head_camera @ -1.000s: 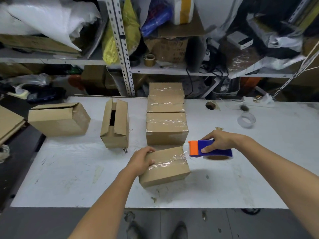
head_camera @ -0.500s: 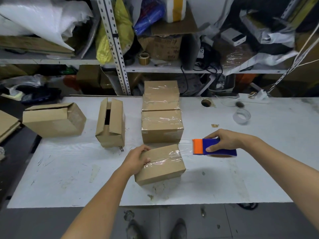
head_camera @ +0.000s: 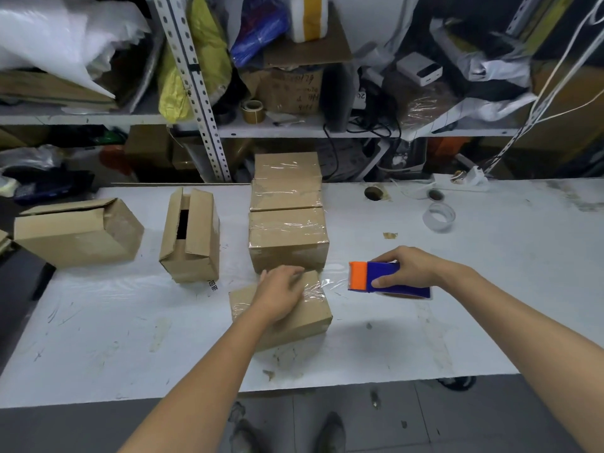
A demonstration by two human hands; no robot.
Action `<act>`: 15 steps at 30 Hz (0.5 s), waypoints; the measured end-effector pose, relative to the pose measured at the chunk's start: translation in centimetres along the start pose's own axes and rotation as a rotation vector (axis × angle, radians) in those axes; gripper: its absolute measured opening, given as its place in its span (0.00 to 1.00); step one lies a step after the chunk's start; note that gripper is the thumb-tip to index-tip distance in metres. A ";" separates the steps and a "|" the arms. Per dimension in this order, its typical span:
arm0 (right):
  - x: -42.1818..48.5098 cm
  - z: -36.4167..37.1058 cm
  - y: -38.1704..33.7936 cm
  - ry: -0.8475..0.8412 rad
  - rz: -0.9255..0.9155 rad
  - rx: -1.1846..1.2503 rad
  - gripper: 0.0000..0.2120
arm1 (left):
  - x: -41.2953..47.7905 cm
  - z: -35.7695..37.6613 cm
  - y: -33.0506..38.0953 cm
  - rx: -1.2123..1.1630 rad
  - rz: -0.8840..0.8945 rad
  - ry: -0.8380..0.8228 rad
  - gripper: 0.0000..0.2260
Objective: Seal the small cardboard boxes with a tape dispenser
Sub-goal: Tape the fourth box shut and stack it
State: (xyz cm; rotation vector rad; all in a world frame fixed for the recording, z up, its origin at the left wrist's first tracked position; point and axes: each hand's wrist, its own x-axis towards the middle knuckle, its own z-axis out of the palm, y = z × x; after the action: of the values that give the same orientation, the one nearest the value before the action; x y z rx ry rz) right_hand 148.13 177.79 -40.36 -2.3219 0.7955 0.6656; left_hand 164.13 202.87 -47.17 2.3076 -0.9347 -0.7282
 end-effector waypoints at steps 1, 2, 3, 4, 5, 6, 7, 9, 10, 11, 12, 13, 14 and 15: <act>-0.1 0.0 0.2 0.002 -0.004 0.005 0.32 | 0.4 0.9 0.5 0.015 0.003 -0.010 0.17; -0.2 0.1 0.4 0.007 -0.012 0.015 0.32 | 0.7 1.7 0.9 0.039 -0.002 -0.004 0.17; -0.4 0.0 0.6 0.013 -0.021 0.029 0.32 | 1.1 2.3 1.0 0.060 -0.017 0.015 0.17; -0.6 0.0 0.9 0.017 -0.031 0.039 0.31 | 1.4 2.8 1.1 0.081 -0.036 0.041 0.18; -0.7 0.1 1.1 0.019 -0.040 0.044 0.31 | 1.7 3.1 1.0 0.102 -0.051 0.065 0.18; -0.8 0.1 1.2 0.020 -0.046 0.039 0.30 | 1.9 3.3 0.9 0.122 -0.057 0.082 0.19; -0.9 0.1 1.2 0.020 -0.049 0.023 0.30 | 2.0 3.5 0.8 0.132 -0.058 0.091 0.19; -0.9 0.3 0.9 0.024 -0.053 -0.050 0.30 | 2.1 3.6 0.5 0.130 -0.053 0.100 0.19; -0.8 0.3 0.7 0.030 -0.053 -0.104 0.30 | 2.1 3.6 0.5 0.131 -0.051 0.103 0.20; -0.7 0.4 0.5 0.038 -0.053 -0.165 0.30 | 2.1 3.6 0.4 0.136 -0.048 0.104 0.20; -0.5 0.6 0.3 0.047 -0.057 -0.225 0.30 | 2.1 3.6 0.4 0.139 -0.045 0.104 0.20; -0.3 0.8 0.1 0.054 -0.062 -0.275 0.30 | 2.1 3.6 0.4 0.137 -0.044 0.104 0.20; 0.1 1.1 -0.1 0.057 -0.066 -0.313 0.29 | 2.1 3.5 0.3 0.133 -0.043 0.103 0.20; 0.4 1.4 -0.3 0.057 -0.068 -0.343 0.29 | 2.1 3.5 0.3 0.127 -0.044 0.102 0.20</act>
State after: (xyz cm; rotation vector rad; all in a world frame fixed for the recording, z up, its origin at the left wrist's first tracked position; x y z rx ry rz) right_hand 148.26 178.75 -41.50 -2.6740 0.6649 0.7576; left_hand 163.00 200.19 -50.03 2.4576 -0.9100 -0.5770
